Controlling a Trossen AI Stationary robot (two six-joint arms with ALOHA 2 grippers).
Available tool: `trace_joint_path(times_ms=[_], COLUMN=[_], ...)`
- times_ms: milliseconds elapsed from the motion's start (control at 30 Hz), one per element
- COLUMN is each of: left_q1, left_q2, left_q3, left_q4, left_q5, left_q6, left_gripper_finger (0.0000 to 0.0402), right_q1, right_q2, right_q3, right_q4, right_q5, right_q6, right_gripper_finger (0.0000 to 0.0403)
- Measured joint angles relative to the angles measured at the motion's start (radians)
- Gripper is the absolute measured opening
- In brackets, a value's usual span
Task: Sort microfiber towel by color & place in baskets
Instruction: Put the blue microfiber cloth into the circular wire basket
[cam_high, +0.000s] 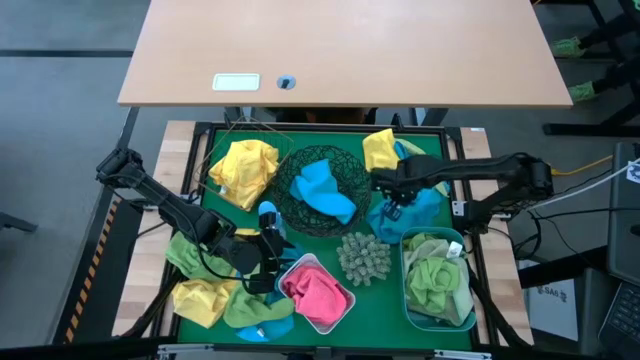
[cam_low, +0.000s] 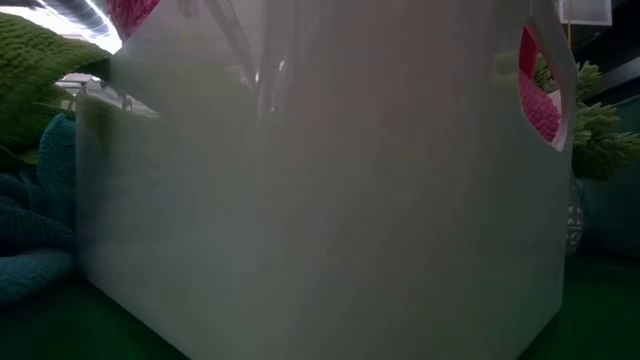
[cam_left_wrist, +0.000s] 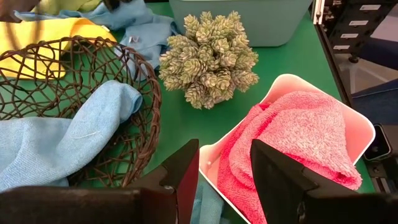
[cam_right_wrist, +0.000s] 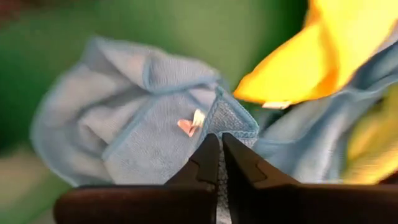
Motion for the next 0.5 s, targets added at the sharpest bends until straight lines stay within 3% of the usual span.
trace_joint_path(times_ms=[233, 500], left_q1=[0.0, 0.0], left_q2=[0.0, 0.0], left_q3=[0.0, 0.0], left_q4=[0.0, 0.0], left_q5=[0.0, 0.0], left_q6=[0.0, 0.0], left_gripper_finger=[0.0138, 0.0138], right_q1=[0.0, 0.0], right_q2=[0.0, 0.0], right_q3=[0.276, 0.62], right_q4=[-0.106, -0.114], right_q5=[0.034, 0.036], right_q6=[-0.043, -0.081], right_gripper_finger=[0.0006, 0.0004])
